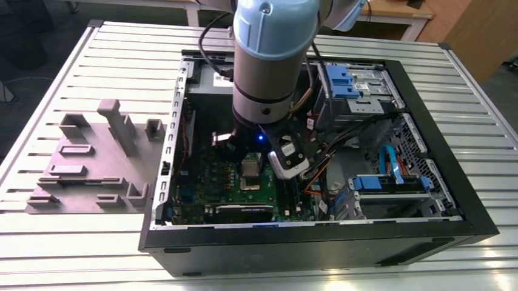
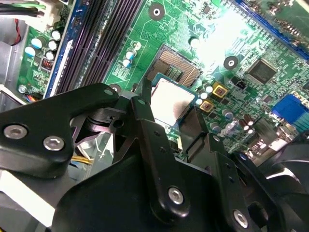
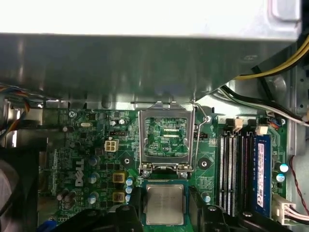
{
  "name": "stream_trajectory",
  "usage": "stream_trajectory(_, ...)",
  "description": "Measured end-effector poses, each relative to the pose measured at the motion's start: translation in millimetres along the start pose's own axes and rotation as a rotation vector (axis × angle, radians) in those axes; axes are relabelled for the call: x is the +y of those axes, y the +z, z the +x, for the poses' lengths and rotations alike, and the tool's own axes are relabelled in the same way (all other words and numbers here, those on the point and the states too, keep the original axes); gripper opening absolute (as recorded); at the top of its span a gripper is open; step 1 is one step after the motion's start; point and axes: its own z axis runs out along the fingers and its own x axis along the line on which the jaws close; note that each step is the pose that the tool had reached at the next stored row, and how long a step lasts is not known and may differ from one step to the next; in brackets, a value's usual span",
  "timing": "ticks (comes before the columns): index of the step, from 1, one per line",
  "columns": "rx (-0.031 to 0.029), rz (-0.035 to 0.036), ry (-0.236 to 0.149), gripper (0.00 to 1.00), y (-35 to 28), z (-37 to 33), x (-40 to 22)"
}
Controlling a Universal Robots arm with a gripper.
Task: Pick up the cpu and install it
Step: 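Place the cpu into insertion slot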
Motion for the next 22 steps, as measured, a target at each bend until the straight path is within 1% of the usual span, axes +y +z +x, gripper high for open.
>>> stream_trajectory(2, -0.0001, -0.0001, 0.000, 0.47, 0.9, -0.1, -1.2)
stream_trajectory(6, 0.0000, -0.0001, 0.000, 0.47, 2.1, 0.1, -6.4)
stream_trajectory(9, 0.0002, -0.0002, 0.000, 0.47, 4.2, 0.2, -9.2)
stream_trajectory(22, 0.0014, 0.0002, 0.000, 0.47, 15.1, 0.0, -10.5)
